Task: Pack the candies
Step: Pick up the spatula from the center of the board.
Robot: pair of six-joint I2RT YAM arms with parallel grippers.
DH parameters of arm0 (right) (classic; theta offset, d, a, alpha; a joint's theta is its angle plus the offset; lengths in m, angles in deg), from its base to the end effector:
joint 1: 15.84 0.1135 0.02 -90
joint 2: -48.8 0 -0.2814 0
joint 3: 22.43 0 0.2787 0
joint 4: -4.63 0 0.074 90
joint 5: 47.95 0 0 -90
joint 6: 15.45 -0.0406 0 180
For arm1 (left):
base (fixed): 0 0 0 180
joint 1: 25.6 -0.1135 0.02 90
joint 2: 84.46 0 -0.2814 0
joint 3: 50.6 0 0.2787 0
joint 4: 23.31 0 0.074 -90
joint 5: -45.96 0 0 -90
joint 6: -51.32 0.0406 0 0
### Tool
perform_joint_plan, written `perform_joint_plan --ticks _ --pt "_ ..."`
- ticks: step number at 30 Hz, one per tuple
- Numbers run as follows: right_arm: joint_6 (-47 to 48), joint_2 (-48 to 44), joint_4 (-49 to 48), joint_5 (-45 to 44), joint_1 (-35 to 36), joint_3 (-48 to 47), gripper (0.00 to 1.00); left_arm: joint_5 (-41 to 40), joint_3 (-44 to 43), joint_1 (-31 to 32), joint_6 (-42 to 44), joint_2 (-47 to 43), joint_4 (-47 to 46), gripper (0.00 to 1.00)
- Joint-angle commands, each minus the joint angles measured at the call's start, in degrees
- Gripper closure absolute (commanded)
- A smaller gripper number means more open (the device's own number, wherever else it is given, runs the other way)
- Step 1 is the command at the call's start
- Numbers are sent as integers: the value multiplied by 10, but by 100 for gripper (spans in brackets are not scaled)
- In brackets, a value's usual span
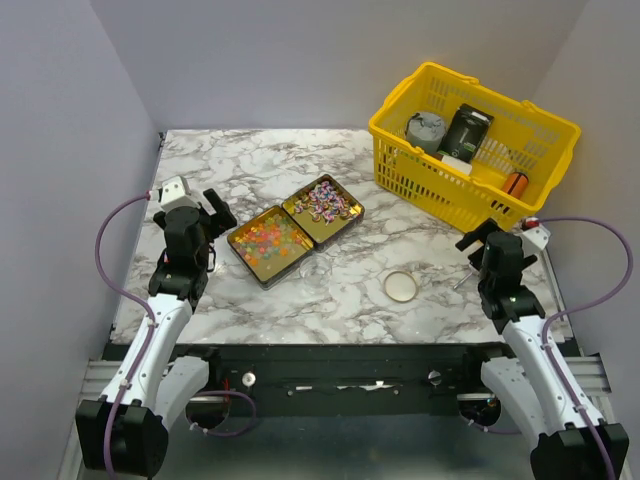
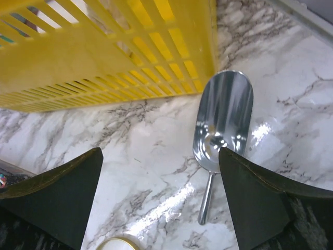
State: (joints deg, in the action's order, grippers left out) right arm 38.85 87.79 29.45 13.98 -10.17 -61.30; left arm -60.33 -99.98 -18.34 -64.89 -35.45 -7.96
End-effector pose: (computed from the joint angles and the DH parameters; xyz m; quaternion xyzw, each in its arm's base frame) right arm 0.1806 -0.0013 0.2437 0.3379 0.7562 -0.0070 0.5603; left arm 0.2229 -0.0169 0.2985 -0.2144 0.7603 -0.0659 0.6096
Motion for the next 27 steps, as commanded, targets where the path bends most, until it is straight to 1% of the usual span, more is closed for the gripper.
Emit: perform_joint_plan --ticks 1,5,7,10,18,21,25,26,27 --pt "-41 14 63 18 0 -33 0 -19 -3 3 -14 -12 8 1" --pt "-55 21 98 18 0 -48 0 -35 0 2 -19 -14 11 1" --pt "-78 23 133 1 0 -63 1 -39 -1 2 -19 -10 15 1" --pt "-106 34 178 -3 0 -82 2 -34 1 2 -19 -8 19 1" --pt "-198 78 286 26 0 -95 6 -23 9 2 -12 -8 9 1" --pt "-222 105 301 44 -1 -89 7 -23 11 2 -11 -11 11 1" --pt "-236 134 293 58 -1 -77 11 -10 15 3 -9 -16 10 1" --pt "-237 138 288 58 -1 -74 12 -3 16 2 -9 -17 9 1" --pt "-237 145 276 58 0 -70 16 -1 17 2 -9 -19 8 1"
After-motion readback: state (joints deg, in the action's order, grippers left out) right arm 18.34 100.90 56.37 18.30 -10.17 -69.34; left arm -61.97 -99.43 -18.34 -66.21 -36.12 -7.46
